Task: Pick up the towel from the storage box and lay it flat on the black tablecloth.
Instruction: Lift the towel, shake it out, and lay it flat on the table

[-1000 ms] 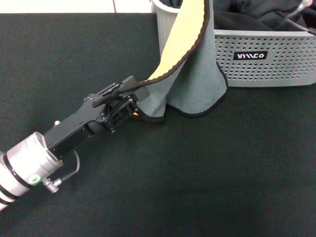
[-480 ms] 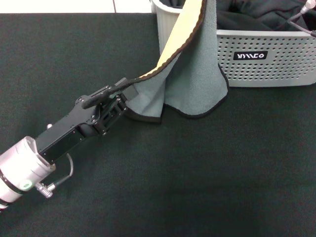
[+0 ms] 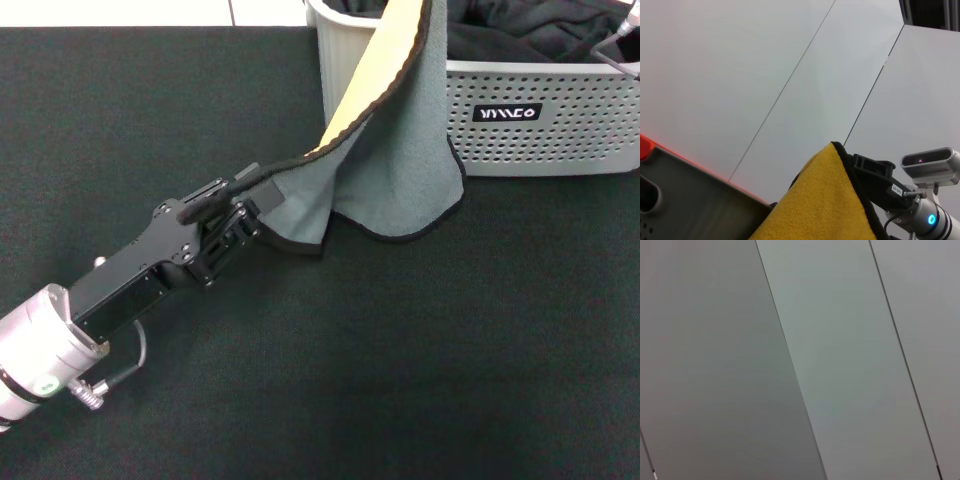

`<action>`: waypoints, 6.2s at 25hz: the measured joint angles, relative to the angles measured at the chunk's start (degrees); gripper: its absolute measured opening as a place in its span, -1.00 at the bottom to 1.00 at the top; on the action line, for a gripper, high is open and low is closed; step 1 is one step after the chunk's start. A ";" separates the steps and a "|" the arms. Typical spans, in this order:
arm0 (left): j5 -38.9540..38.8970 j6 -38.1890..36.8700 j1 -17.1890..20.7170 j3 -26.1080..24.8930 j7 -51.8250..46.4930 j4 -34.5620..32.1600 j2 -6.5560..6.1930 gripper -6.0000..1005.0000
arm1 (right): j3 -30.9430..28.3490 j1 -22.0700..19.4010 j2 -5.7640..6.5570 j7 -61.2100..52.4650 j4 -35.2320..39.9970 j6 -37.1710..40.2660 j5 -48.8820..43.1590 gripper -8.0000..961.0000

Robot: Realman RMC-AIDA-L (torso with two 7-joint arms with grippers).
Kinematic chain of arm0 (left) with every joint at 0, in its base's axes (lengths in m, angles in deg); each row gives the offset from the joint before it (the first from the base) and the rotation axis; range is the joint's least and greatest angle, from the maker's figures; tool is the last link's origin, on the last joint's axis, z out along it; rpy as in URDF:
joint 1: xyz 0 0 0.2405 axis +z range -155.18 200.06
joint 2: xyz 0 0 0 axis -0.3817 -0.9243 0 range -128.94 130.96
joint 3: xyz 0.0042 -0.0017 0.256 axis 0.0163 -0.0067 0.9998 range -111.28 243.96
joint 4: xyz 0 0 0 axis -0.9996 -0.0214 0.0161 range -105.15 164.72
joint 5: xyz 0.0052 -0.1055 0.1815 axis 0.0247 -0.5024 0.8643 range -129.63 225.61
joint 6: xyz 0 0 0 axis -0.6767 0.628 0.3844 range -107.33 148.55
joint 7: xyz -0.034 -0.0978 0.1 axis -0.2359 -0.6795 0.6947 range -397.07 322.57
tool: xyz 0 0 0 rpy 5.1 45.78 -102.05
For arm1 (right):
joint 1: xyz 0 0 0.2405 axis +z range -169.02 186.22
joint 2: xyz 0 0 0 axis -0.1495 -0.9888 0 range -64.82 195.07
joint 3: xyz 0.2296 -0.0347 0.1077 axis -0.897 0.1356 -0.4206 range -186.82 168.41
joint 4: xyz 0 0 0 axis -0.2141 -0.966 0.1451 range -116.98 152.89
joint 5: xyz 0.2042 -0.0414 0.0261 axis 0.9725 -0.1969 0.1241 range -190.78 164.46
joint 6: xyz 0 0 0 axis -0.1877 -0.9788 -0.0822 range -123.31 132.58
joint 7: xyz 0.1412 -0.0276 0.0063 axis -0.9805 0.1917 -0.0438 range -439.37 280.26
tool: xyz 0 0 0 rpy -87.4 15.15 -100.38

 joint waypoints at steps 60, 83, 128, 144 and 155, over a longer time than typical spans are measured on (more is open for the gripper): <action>-0.12 8.71 -2.48 -0.81 13.28 2.98 -0.02 0.03 | 3.93 12.94 0.14 0.71 -0.83 3.52 -4.99 -0.97; 0.28 14.15 -2.60 -0.36 13.72 2.21 0.55 0.02 | 2.44 12.14 -0.15 1.06 -0.77 1.81 -4.50 -0.97; -4.05 -0.03 -1.65 0.24 8.40 0.03 -0.29 -0.94 | -0.11 1.62 0.21 -1.50 8.17 -6.51 -4.23 -0.97; -14.21 -11.67 0.65 0.34 -13.93 -23.95 -3.54 -0.95 | -3.91 -18.79 0.27 -5.13 30.13 -12.22 -4.58 -0.96; 2.08 -14.59 3.82 5.28 -15.83 -28.04 -6.39 -0.95 | -1.84 -34.72 0.08 -1.54 29.69 -29.50 5.25 -0.97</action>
